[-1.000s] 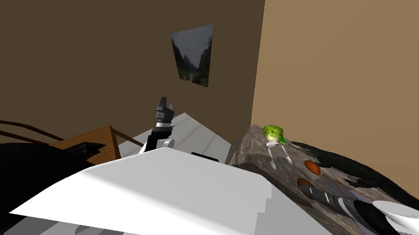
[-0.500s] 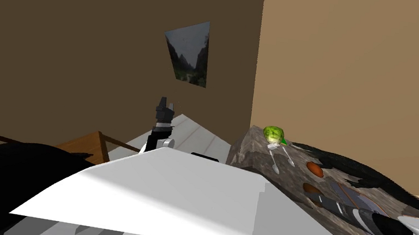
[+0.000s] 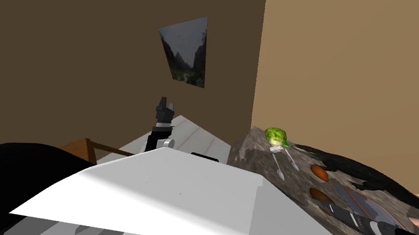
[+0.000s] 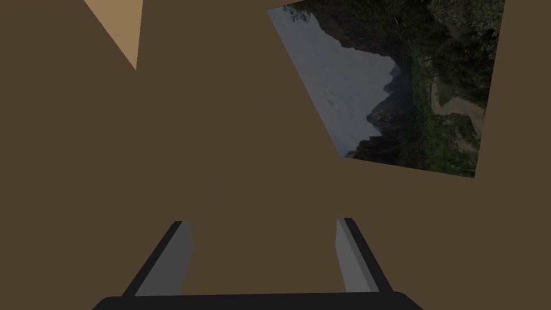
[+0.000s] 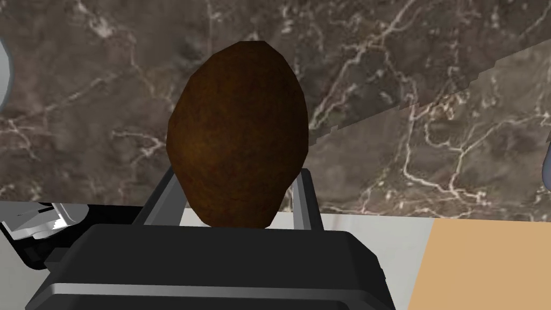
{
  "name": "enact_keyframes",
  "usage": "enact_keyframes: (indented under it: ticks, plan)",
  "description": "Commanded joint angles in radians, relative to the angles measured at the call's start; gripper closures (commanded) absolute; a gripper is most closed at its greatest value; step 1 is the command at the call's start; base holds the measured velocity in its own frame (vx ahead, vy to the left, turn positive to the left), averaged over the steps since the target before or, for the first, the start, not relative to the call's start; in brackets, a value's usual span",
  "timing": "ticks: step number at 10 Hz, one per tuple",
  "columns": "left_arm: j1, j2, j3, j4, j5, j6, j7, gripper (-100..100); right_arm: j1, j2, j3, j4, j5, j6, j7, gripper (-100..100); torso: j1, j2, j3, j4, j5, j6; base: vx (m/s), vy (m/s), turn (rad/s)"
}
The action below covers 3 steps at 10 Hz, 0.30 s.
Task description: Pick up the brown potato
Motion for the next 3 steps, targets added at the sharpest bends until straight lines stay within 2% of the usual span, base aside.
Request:
enact_keyframes:
  ticks: [1, 2, 3]
  plan:
    - [0.0, 0.0, 0.0, 0.0, 0.0, 0.0, 0.0, 0, 0.017, -0.006, -0.006, 0.013, -0.023, -0.002, 0.05, 100, 0.0, 0.0, 0.0, 0.0, 0.0, 0.0, 0.098, 0.038, -0.069]
    - [0.0, 0.0, 0.0, 0.0, 0.0, 0.0, 0.0, 0, 0.001, -0.007, -0.001, 0.026, -0.016, 0.002, 0.037, 100, 0.0, 0.0, 0.0, 0.0, 0.0, 0.0, 0.035, 0.014, -0.016]
    - [0.0, 0.0, 0.0, 0.0, 0.0, 0.0, 0.0, 0, 0.001, -0.008, -0.001, 0.029, -0.017, 0.002, 0.046, 0, -0.001, 0.002, 0.001, 0.0, 0.0, -0.001, 0.006, 0.003, 0.004]
